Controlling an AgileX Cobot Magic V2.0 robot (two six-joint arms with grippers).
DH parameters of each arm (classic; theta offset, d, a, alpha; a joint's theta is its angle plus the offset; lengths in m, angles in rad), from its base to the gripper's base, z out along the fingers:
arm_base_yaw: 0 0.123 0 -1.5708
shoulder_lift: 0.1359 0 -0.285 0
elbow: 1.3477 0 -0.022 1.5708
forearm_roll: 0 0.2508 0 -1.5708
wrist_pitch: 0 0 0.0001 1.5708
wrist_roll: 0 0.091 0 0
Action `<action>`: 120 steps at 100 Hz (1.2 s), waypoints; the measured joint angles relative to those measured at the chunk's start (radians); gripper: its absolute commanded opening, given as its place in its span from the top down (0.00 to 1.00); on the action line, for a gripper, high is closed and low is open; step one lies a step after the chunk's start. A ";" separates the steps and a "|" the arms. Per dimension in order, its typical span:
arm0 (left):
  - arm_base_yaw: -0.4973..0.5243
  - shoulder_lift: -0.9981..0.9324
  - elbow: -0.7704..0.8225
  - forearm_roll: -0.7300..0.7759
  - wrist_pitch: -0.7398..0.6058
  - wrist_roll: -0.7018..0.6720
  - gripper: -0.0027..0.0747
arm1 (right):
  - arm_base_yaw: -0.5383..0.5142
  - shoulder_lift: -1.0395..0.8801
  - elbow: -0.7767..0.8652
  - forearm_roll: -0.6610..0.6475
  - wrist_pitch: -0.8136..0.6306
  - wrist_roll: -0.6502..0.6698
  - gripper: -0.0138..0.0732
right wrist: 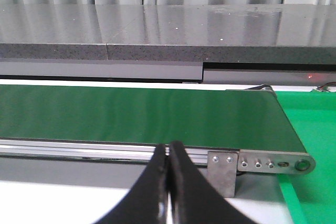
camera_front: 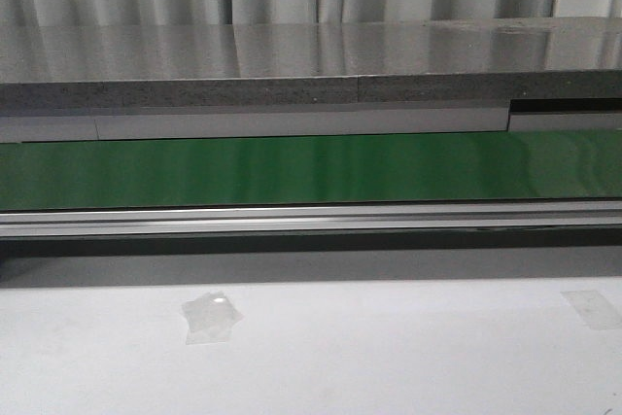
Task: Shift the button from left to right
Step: 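Move the left gripper over the blue tray toward the yellow button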
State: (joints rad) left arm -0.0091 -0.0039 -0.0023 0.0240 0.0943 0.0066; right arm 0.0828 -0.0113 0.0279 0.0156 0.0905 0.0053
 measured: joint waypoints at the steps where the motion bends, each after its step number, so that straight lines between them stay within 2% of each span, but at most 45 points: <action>1: 0.000 0.000 0.000 0.000 0.000 0.000 0.99 | 0.000 0.000 0.000 0.000 0.000 0.000 0.92; 49: 0.000 0.000 0.000 -0.024 -0.001 0.000 0.99 | 0.000 0.000 0.000 0.000 0.000 -0.005 0.92; 62: 0.000 0.000 -0.031 -0.057 0.048 -0.007 0.99 | 0.000 0.000 0.000 0.000 0.000 0.000 0.92; 75: 0.000 0.052 -0.144 -0.062 0.114 -0.026 0.99 | 0.000 0.000 0.000 0.000 0.000 0.000 0.92; 91: 0.000 0.214 -0.328 -0.064 0.215 -0.063 0.99 | 0.000 0.000 0.000 0.000 0.000 0.000 0.92; 120: 0.000 0.601 -0.721 -0.064 0.544 -0.081 0.99 | 0.000 0.000 0.000 0.000 0.000 0.000 0.92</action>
State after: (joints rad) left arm -0.0091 0.5974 -0.7234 -0.0400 0.6387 -0.0742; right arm 0.0828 -0.0113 0.0279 0.0156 0.0905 0.0053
